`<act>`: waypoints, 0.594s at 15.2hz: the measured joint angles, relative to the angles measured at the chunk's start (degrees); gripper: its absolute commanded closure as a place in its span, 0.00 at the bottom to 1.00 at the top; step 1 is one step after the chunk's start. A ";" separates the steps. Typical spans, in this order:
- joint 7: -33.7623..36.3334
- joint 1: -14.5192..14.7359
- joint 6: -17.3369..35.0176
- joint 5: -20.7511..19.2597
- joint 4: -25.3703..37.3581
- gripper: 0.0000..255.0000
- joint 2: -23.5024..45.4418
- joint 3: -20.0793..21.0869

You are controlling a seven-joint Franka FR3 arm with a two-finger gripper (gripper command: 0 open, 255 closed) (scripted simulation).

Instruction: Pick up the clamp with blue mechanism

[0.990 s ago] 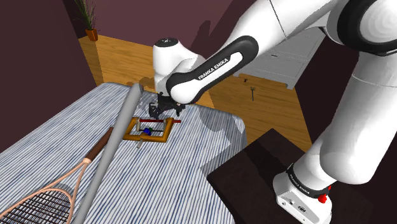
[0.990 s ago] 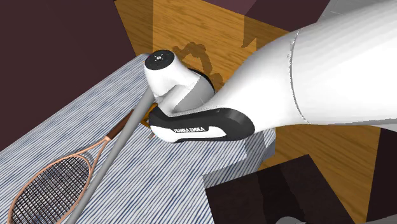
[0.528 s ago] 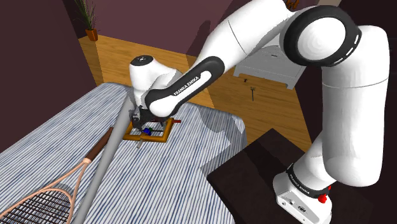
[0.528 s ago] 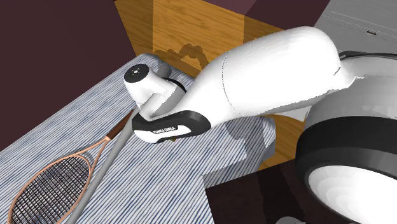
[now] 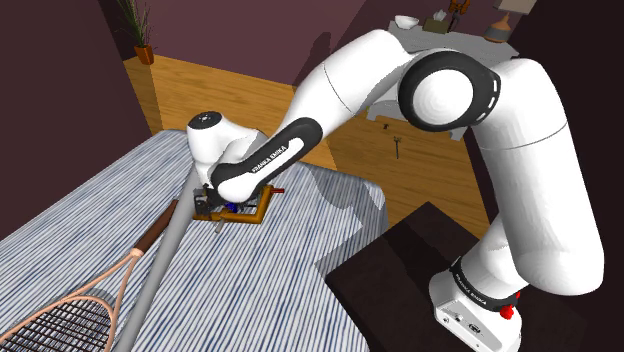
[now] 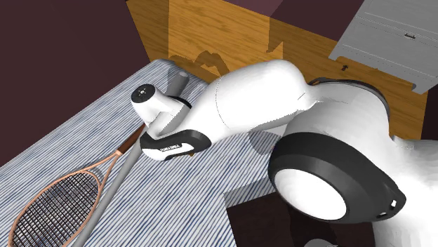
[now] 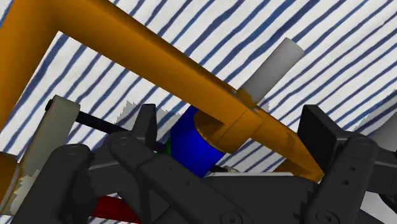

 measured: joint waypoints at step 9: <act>0.58 0.70 1.75 -0.78 0.98 1.00 2.77 -0.77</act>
